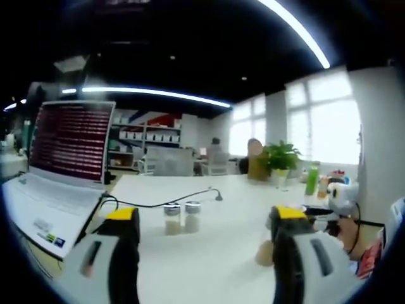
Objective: Rotate the seasoning bottle until the label or dispensing opening points toward the visible target arrow and the bottle remains upright within the marked orientation range
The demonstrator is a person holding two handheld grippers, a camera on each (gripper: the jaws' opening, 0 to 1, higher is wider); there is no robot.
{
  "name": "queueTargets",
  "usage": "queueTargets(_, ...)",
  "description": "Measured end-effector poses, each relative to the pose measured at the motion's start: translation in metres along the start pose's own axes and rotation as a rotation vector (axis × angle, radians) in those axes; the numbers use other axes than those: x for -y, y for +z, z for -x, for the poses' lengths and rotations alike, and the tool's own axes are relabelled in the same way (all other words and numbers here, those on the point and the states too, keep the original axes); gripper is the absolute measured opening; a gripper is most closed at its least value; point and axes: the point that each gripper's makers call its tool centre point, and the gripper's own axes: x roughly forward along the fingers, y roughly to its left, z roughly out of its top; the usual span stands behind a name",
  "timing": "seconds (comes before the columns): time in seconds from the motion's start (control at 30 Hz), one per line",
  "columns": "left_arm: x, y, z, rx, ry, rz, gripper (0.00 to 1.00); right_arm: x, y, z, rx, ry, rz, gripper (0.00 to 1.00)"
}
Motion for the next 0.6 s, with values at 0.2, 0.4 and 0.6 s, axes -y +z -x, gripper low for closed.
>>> queueTargets(0.2,0.0030,-0.0005,-0.0003,-0.003,-0.007,-0.006,0.90,0.0026,0.0000,-0.0005,0.007,-0.035,0.007,0.40)
queueTargets(0.4,0.0020,-0.0008,-0.0020,-0.003,-0.002,0.002,0.90,0.0046,0.0000,-0.0007,0.020,-0.054,0.005,0.40)
queueTargets(0.6,0.0061,-0.0008,-0.0038,-0.005,-0.022,-0.001,0.90,0.0050,0.0005,-0.0016,0.026,-0.065,0.007,0.40)
